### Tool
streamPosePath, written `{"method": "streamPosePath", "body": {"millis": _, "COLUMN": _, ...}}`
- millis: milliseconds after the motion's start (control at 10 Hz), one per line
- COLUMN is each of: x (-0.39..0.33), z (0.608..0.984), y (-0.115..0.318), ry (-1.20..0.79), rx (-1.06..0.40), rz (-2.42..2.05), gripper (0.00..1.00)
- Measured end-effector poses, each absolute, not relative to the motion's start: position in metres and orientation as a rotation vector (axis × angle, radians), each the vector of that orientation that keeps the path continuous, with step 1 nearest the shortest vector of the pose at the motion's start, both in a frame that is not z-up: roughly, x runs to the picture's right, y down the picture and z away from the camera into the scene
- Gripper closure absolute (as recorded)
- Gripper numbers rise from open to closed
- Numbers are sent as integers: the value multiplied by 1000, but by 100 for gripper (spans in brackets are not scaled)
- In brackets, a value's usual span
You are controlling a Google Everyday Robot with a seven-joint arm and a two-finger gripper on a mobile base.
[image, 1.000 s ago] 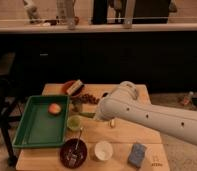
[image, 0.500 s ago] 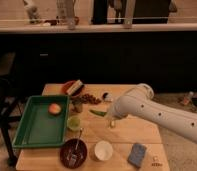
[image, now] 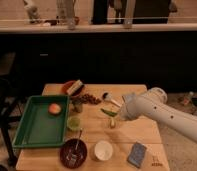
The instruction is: Place pepper in table surface
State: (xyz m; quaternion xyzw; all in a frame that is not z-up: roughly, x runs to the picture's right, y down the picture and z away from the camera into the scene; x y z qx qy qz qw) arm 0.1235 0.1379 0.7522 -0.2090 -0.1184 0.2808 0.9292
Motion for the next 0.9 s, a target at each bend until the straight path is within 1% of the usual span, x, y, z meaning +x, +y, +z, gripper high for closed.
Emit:
{"method": "streamPosePath", "body": {"millis": 400, "x": 155, "z": 765, "y": 150, "ry": -231, "rx": -425, "rz": 673, "gripper": 100}}
{"method": "streamPosePath", "body": {"millis": 600, "x": 175, "z": 762, "y": 157, "ry": -217, "rx": -400, "rz": 727, "gripper": 100}}
{"method": "streamPosePath", "body": {"millis": 900, "x": 180, "z": 752, "y": 156, "ry": -189, "rx": -342, "rz": 756, "gripper": 100}}
